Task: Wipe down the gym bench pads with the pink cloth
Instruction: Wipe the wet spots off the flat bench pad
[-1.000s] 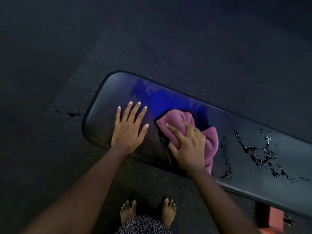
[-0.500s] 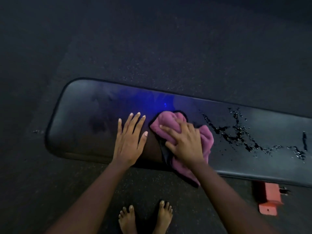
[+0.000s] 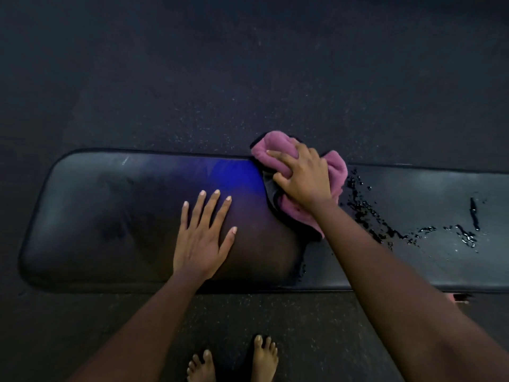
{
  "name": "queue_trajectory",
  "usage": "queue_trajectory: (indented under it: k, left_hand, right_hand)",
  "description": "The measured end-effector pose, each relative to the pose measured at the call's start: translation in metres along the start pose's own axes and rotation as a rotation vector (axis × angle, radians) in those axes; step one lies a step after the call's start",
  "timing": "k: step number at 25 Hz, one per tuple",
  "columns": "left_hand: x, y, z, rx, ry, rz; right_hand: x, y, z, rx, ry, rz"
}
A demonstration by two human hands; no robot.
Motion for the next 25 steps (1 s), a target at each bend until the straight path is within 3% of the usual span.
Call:
queue_trajectory:
  k: [8, 12, 19, 25]
  left_hand:
    - [-0.002, -0.001, -0.002, -0.04, -0.002, 0.028]
    - [-0.005, 0.0, -0.016, -0.106, -0.044, 0.044]
    - [0.024, 0.006, -0.121, -0.233, 0.038, 0.041]
    - [0.036, 0.025, -0.182, -0.158, 0.099, 0.091]
  right_hand:
    - [-0.173, -0.001, -0.004, 0.052, -0.054, -0.012]
    - [-0.211, 0.005, -0.014, 0.052, -0.161, 0.005]
    - [-0.116, -0.011, -0.08, 0.071, -0.182, 0.012]
    - [-0.021, -0.014, -0.169, 0.034, -0.034, 0.052]
Point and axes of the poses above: each hand's wrist, its own x-axis towards the middle knuckle, its own y-axis out of the palm, z = x × y, the point moved 10 cm from there along x, towards the middle knuckle, and after that the axes turned 2 degrees about -x, right-handed, at the moved point
